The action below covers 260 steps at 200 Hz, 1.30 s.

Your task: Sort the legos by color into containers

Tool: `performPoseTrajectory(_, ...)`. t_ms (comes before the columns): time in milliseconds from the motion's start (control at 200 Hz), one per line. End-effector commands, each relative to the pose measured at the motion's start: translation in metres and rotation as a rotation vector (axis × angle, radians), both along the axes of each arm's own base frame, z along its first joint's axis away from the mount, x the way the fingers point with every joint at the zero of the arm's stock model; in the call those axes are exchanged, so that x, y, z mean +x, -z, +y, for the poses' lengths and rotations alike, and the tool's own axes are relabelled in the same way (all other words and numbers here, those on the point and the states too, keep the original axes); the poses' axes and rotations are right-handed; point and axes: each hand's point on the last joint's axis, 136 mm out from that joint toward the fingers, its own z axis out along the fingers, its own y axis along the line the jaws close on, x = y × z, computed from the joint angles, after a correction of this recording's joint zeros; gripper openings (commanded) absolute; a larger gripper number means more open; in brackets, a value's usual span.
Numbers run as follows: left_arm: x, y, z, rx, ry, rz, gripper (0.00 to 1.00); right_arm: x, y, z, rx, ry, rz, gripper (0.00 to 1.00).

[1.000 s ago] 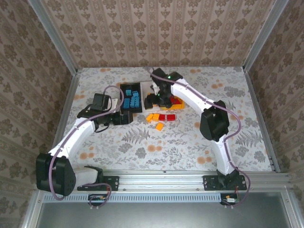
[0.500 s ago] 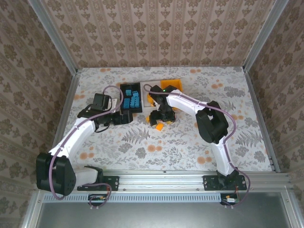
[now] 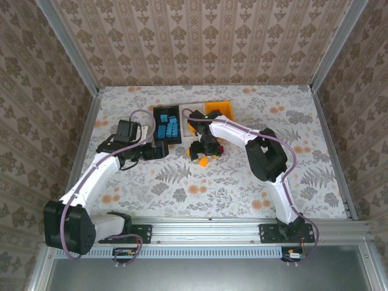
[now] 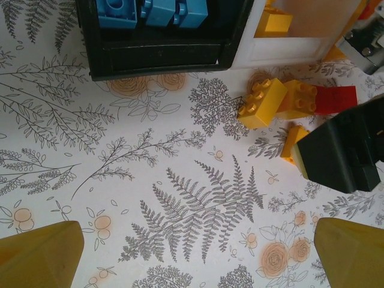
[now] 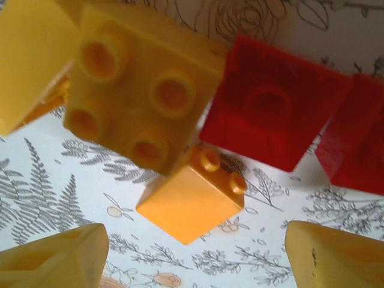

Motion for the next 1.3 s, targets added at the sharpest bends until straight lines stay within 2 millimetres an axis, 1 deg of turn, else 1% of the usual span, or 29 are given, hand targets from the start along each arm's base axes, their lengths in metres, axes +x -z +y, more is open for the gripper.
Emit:
performPoseTrajectory(0,-0.005,-0.001,0.0,-0.001,0.006,0.01,1.0,-0.002,0.008,0.002,-0.065,-0.017,0.0,0.78)
performPoseTrajectory(180,-0.007,-0.001,0.002,-0.004,0.003,0.01,1.0,-0.006,0.016,-0.005,-0.145,-0.035,0.009,0.75)
performPoseTrajectory(325,-0.007,0.001,0.002,-0.012,0.0,0.015,1.0,-0.008,0.016,-0.014,-0.223,-0.061,-0.007,0.72)
performPoseTrajectory(440,-0.004,0.002,-0.001,-0.022,-0.002,0.017,1.0,-0.009,0.014,-0.021,-0.265,-0.075,-0.02,0.66)
performPoseTrajectory(595,0.0,0.004,-0.003,-0.033,-0.005,0.023,1.0,-0.007,0.01,-0.024,-0.271,-0.086,-0.044,0.53)
performPoseTrajectory(685,0.002,0.006,-0.004,-0.036,-0.009,0.03,1.0,-0.007,0.007,-0.024,-0.268,-0.094,-0.053,0.52)
performPoseTrajectory(780,0.003,0.007,-0.004,-0.039,-0.015,0.037,1.0,-0.007,0.005,-0.024,-0.262,-0.097,-0.06,0.47)
performPoseTrajectory(840,0.003,0.007,-0.005,-0.04,-0.016,0.04,1.0,-0.008,0.003,-0.025,-0.259,-0.097,-0.062,0.47)
performPoseTrajectory(910,0.004,0.007,-0.004,-0.038,-0.017,0.038,1.0,-0.01,-0.003,-0.026,-0.252,-0.096,-0.064,0.47)
performPoseTrajectory(985,0.004,0.007,-0.004,-0.035,-0.019,0.039,1.0,-0.013,-0.013,-0.026,-0.237,-0.09,-0.064,0.47)
performPoseTrajectory(1075,0.004,0.008,-0.003,-0.031,-0.021,0.04,1.0,-0.017,-0.029,-0.025,-0.195,-0.076,-0.078,0.47)
performPoseTrajectory(1135,0.005,0.008,-0.003,-0.03,-0.022,0.039,1.0,-0.019,-0.042,-0.02,-0.148,-0.066,-0.085,0.47)
performPoseTrajectory(1220,0.006,0.008,-0.003,-0.029,-0.024,0.037,1.0,-0.014,-0.062,-0.011,-0.067,-0.037,-0.101,0.47)
performPoseTrajectory(1295,0.007,0.008,-0.003,-0.028,-0.022,0.036,1.0,-0.001,-0.077,0.0,0.029,0.012,-0.107,0.47)
